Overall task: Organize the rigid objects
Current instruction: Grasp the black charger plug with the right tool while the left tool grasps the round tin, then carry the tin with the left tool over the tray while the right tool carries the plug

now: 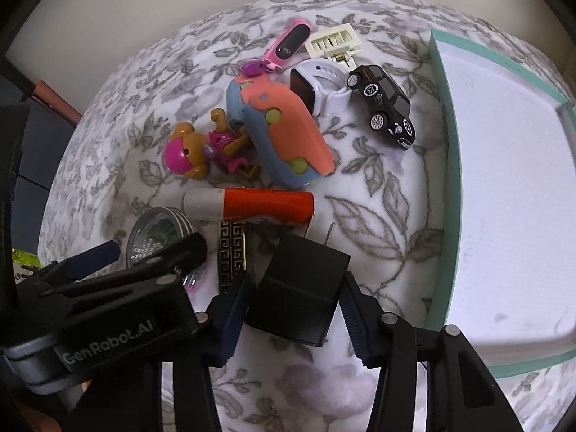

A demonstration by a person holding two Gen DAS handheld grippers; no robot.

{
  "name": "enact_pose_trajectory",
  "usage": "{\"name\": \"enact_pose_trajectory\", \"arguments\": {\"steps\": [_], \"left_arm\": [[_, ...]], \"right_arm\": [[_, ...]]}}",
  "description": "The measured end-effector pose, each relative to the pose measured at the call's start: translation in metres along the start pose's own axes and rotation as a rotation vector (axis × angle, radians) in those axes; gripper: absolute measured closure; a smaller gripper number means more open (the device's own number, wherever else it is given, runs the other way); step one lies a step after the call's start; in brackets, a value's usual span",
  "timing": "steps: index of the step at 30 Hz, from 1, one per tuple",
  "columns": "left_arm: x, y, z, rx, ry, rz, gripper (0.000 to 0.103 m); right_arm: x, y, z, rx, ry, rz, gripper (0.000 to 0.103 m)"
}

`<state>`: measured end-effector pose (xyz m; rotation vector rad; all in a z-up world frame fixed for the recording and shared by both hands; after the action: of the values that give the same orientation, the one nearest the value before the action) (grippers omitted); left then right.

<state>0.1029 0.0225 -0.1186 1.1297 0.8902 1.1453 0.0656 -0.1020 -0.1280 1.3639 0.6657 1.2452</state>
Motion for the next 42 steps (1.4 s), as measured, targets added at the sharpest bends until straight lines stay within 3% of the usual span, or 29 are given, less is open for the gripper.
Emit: {"name": "enact_pose_trajectory", "arguments": {"steps": [1, 5, 16, 23, 28, 32, 42], "left_arm": [[-0.001, 0.002, -0.004, 0.004, 0.001, -0.009, 0.017], [-0.004, -0.002, -0.003, 0.008, 0.001, -0.062, 0.03], [0.007, 0.012, -0.008, -0.016, 0.035, -0.041, 0.03], [0.016, 0.051, 0.005, -0.077, 0.073, -0.027, 0.03], [0.01, 0.087, 0.024, -0.141, 0.092, -0.035, 0.03], [-0.009, 0.115, 0.042, -0.197, 0.072, -0.04, 0.03], [-0.091, 0.125, 0.082, -0.243, -0.023, -0.103, 0.03]], "right_arm": [[0.0, 0.0, 0.001, 0.002, -0.005, 0.004, 0.051], [-0.005, 0.003, -0.001, 0.005, -0.011, 0.012, 0.052], [-0.011, 0.013, -0.002, -0.007, -0.032, 0.032, 0.055], [-0.013, 0.034, 0.002, -0.048, -0.051, 0.085, 0.055], [-0.018, 0.073, 0.019, -0.148, -0.062, 0.102, 0.055], [-0.031, 0.11, 0.039, -0.261, -0.087, 0.062, 0.055], [-0.083, 0.154, 0.077, -0.416, -0.179, -0.027, 0.055]]}}
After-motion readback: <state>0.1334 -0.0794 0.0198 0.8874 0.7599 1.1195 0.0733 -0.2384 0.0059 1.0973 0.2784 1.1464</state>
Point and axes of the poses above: each gripper's, at about its wrist camera, not at the fingertips, and y roughly against the way its jaws point, x to its left, z to its top, the point moved 2 cm from there along -y, roughly the way its jaws point, and after that the axes turned 12 degrees about -y, right-handed, at the moved point
